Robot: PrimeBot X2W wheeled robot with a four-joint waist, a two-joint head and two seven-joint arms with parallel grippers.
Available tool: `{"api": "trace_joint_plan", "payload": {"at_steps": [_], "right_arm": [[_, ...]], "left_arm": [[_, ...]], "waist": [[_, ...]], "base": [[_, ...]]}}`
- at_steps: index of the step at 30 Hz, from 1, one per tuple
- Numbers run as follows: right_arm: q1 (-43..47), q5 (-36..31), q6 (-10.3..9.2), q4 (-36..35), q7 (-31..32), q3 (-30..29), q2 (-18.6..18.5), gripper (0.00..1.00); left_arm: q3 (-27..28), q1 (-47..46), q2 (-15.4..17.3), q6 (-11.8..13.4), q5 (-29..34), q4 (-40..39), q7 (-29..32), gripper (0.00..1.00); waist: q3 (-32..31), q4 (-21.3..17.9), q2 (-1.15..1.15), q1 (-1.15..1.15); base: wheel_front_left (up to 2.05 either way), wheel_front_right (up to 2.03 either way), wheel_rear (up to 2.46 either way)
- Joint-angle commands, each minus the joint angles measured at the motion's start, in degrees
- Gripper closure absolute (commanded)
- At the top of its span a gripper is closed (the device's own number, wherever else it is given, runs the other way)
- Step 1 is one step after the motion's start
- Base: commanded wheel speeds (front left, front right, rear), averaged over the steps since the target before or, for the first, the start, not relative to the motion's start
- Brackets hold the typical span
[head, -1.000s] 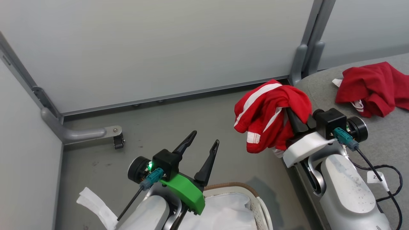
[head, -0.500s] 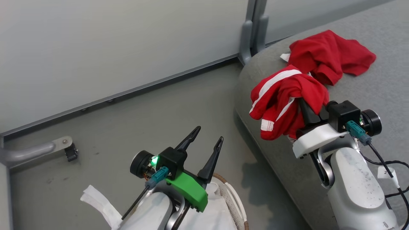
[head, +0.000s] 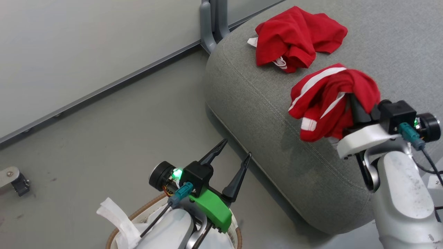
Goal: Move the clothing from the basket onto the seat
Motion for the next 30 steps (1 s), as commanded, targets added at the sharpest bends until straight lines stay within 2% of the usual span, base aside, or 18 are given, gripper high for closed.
{"api": "trace_joint_plan", "payload": {"at_steps": [1, 4, 10, 19, 24, 30], "right_arm": [[-1.94, -1.12, -0.07, -0.93, -0.13, -0.98, -0.03, 1.00], [-5.07, -4.52, -0.07, -1.98, -0.13, -4.78, -0.90, 1.00], [-15.60, -7.93, -0.08, -1.54, -0.13, -10.44, -8.36, 1.00], [-30.65, -8.18, -0.07, 8.44, 1.29, -15.60, -19.03, 1.00], [-37.61, -8.62, -0.08, 14.77, 1.92, -16.33, -22.82, 1.00], [-42.55, -10.44, -0.08, 21.85, 1.32, -18.80, -23.54, 1.00]], "left_arm": [[-0.01, -1.08, 0.44, -0.15, 0.63, -0.02, -0.20, 0.00], [-0.46, -1.48, 0.82, -0.20, 0.68, -0.18, -0.20, 0.00], [-1.38, -3.54, 1.82, -0.21, 0.85, -0.92, -0.20, 0.00], [-2.28, -8.31, 3.27, -0.22, 1.97, -2.83, 0.17, 0.00], [-2.38, -10.90, 4.07, 0.31, 3.21, -4.45, 0.87, 0.00], [-2.46, -12.65, 4.46, 1.13, 4.09, -6.20, 1.38, 0.00]], "waist": [[1.66, -0.29, -0.01, 0.00], [3.24, 1.17, -0.01, 0.00], [8.65, 5.82, -0.01, 0.00], [19.72, 12.67, -0.01, 0.00], [25.73, 14.76, -0.01, 0.00], [30.69, 16.03, -0.01, 0.00]], "base": [[0.00, 0.00, 0.00], [0.00, 0.00, 0.00], [0.00, 0.00, 0.00], [0.00, 0.00, 0.00], [0.00, 0.00, 0.00], [0.00, 0.00, 0.00]]}}
